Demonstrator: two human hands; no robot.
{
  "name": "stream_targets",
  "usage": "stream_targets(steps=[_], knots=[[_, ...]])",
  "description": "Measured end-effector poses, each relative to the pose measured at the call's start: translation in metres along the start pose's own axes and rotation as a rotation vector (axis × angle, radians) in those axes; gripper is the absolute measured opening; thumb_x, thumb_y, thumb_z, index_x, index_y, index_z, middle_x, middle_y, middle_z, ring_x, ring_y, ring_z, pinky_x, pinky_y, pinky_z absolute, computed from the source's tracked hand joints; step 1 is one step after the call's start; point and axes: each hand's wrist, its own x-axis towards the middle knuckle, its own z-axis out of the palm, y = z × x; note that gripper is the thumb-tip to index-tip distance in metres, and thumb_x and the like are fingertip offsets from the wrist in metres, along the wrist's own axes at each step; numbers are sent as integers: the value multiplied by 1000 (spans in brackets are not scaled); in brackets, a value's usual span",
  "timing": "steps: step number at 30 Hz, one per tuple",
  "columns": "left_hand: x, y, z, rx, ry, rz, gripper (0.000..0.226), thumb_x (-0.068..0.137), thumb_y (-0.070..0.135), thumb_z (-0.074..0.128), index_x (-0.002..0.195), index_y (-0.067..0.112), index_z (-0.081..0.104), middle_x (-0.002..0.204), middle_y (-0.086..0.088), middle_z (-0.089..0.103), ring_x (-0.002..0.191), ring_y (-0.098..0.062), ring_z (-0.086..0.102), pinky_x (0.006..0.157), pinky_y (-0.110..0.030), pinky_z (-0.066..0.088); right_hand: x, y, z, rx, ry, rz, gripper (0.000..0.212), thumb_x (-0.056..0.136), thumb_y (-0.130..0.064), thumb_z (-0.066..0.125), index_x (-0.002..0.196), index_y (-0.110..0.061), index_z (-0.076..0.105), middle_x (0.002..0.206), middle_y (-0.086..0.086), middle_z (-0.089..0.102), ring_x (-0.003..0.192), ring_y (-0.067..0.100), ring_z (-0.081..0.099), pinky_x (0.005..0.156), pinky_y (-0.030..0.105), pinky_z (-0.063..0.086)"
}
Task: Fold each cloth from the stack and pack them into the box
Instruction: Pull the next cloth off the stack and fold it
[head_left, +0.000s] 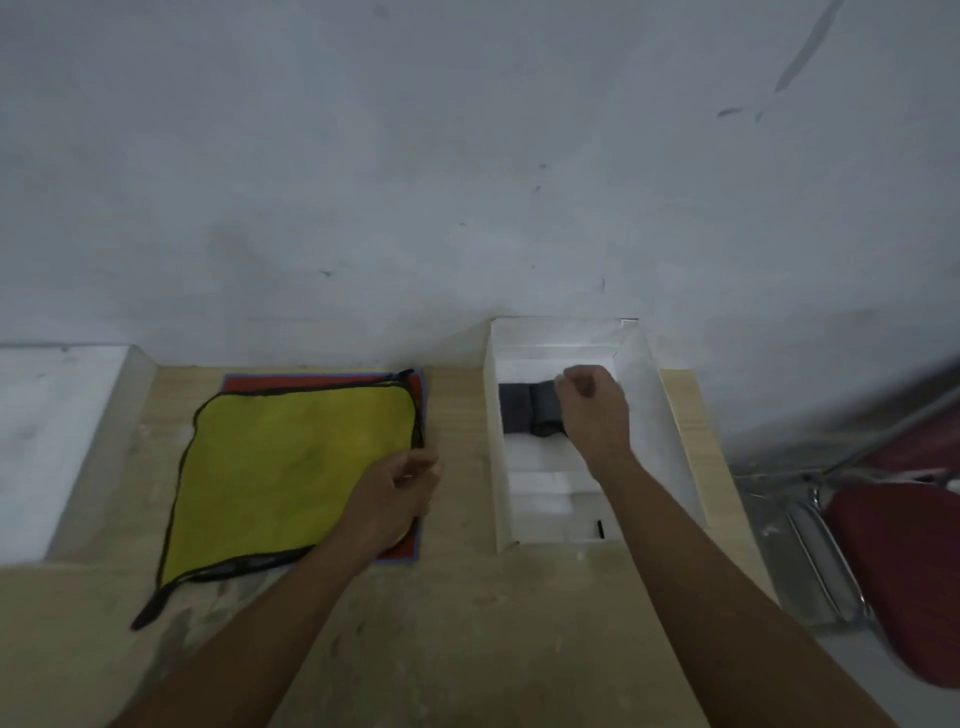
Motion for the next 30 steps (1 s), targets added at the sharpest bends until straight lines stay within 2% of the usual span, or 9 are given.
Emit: stream_targets(steps=[5, 8, 11, 14, 16, 19, 21, 26, 30], knots=[[-28, -27, -70, 55, 121, -35, 20, 94, 24, 58, 110, 13, 62, 106, 1, 63, 97, -18, 62, 83, -41, 56, -75, -37, 33, 110, -99, -148, 11, 91, -25, 56, 87, -17, 64, 80, -4, 66, 74, 6, 60, 63, 11, 45], [-42, -55, -120, 95, 204, -60, 18, 94, 22, 57, 109, 14, 61, 103, 3, 61, 98, -21, 61, 87, -43, 53, -114, -32, 76, 80, -204, -104, 17, 90, -28, 55, 77, -19, 61, 75, 0, 67, 70, 12, 61, 62, 20, 45], [-54, -88, -164, 137, 342, -129, 18, 92, 18, 61, 106, 8, 64, 108, -10, 63, 96, -29, 62, 88, -49, 53, -147, -15, 114, -13, -297, -19, 20, 90, -32, 58, 84, -13, 62, 81, 3, 66, 76, 17, 62, 66, 30, 47], [-62, -117, -193, 204, 459, -187, 22, 90, 15, 62, 109, 4, 65, 100, -14, 66, 74, -22, 58, 74, -38, 52, -170, 7, 143, -95, -363, 110, 14, 88, -23, 58, 95, -11, 58, 89, 0, 58, 86, 21, 56, 66, 30, 39], [-63, -128, -205, 266, 460, -205, 27, 90, 13, 61, 114, 0, 64, 93, -16, 67, 66, -23, 57, 64, -29, 47, -177, 18, 158, -173, -350, 149, 20, 88, -18, 57, 106, -10, 55, 93, 1, 53, 91, 23, 54, 66, 28, 35], [-56, -141, -218, 370, 361, -275, 37, 90, 15, 62, 124, 1, 59, 124, -21, 62, 102, -37, 61, 81, -35, 48, -180, 27, 171, -237, -287, 194, 29, 90, -15, 56, 115, -3, 49, 86, 3, 51, 87, 27, 55, 55, 30, 32], [-50, -146, -224, 389, 312, -284, 37, 89, 16, 62, 123, 1, 59, 128, -20, 59, 112, -36, 58, 89, -36, 47, -178, 31, 177, -266, -236, 206, 35, 90, -15, 57, 119, 1, 48, 91, 9, 52, 91, 30, 56, 60, 28, 32], [-36, -148, -226, 470, 313, -183, 28, 85, 7, 64, 111, -4, 66, 99, -23, 69, 79, -30, 61, 70, -31, 46, -169, 35, 187, -302, -156, 222, 36, 86, -19, 64, 112, 5, 55, 89, 14, 57, 96, 35, 60, 67, 26, 34], [-25, -149, -235, 459, 402, -189, 15, 81, 3, 65, 94, 0, 72, 95, -19, 71, 90, -35, 66, 77, -34, 49, -162, 35, 194, -319, -138, 269, 24, 86, -19, 65, 101, 0, 63, 102, 19, 67, 96, 35, 61, 72, 27, 38]])
